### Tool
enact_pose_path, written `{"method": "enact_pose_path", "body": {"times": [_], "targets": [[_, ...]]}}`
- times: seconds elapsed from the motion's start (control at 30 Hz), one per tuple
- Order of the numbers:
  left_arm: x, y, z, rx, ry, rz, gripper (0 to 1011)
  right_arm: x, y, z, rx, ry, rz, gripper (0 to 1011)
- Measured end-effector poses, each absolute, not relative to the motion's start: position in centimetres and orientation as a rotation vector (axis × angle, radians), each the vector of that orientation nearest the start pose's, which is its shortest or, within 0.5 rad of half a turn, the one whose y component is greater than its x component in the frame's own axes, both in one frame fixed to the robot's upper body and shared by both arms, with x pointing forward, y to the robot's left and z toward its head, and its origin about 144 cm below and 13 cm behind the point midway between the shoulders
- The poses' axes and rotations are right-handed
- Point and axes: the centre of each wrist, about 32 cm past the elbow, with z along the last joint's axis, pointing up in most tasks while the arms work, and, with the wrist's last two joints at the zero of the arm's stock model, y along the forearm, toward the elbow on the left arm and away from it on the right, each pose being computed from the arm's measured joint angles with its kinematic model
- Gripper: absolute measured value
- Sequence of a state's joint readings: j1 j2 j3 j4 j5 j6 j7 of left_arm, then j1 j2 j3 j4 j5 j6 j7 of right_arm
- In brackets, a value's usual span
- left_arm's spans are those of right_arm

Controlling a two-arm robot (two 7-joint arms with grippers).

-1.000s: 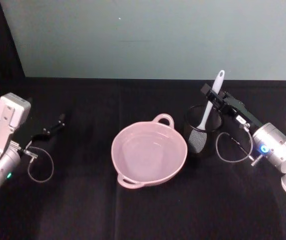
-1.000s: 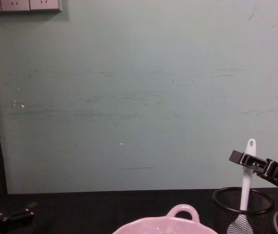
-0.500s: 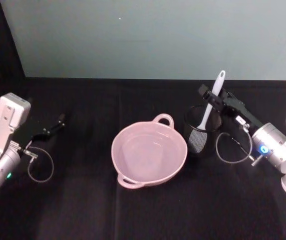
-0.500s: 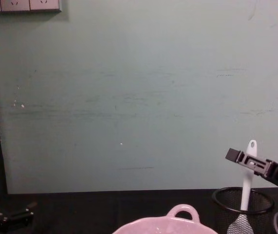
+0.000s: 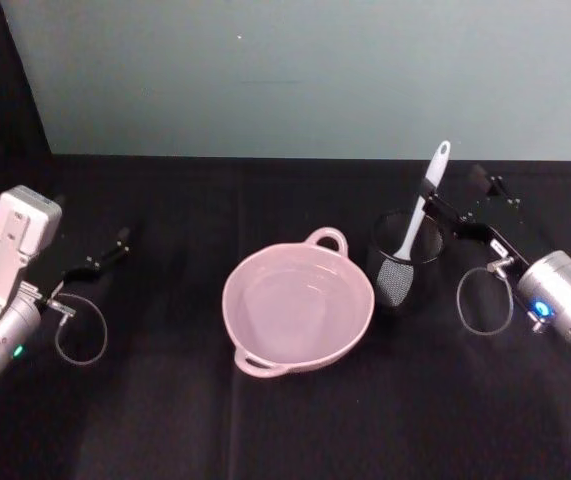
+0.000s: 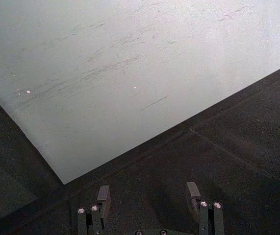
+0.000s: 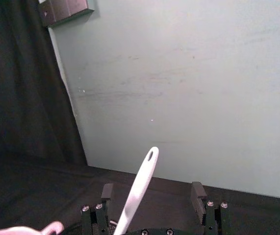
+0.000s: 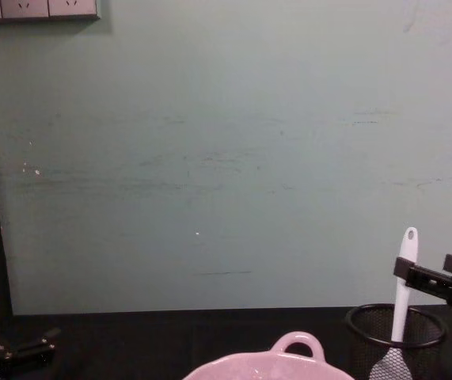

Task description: Use the one hand to pick up the spoon and stir the clear water in the bowl.

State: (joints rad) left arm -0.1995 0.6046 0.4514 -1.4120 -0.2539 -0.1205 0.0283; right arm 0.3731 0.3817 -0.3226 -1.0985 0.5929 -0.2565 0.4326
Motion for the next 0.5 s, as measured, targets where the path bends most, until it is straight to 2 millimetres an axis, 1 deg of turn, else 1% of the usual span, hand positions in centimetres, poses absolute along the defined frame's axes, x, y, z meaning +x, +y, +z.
{"method": "enact_pose_path", "body": {"times": [0.2, 0.23, 0.27, 0.33, 0.43, 0.5], "targets": [[48.9, 31.0, 114.0, 0.304, -0.285, 1.248, 1011, 52.7, -31.7, 113.9, 0.098, -0.115, -1.084, 1002], [48.9, 31.0, 114.0, 0.304, -0.285, 1.248, 1011, 52.7, -31.7, 113.9, 0.098, -0.115, -1.084, 1003], [48.9, 31.0, 114.0, 0.304, -0.285, 1.248, 1011, 52.2, -32.0, 114.0, 0.089, -0.140, -1.095, 1002], [48.9, 31.0, 114.0, 0.304, -0.285, 1.248, 1011, 51.8, -32.3, 114.1, 0.081, -0.164, -1.109, 1002], [48.9, 31.0, 114.0, 0.304, -0.285, 1.248, 1011, 50.7, -33.3, 113.9, 0.062, -0.213, -1.169, 1003], [48.9, 31.0, 114.0, 0.304, -0.285, 1.248, 1011, 50.4, -33.7, 113.7, 0.059, -0.225, -1.199, 1003]]}}
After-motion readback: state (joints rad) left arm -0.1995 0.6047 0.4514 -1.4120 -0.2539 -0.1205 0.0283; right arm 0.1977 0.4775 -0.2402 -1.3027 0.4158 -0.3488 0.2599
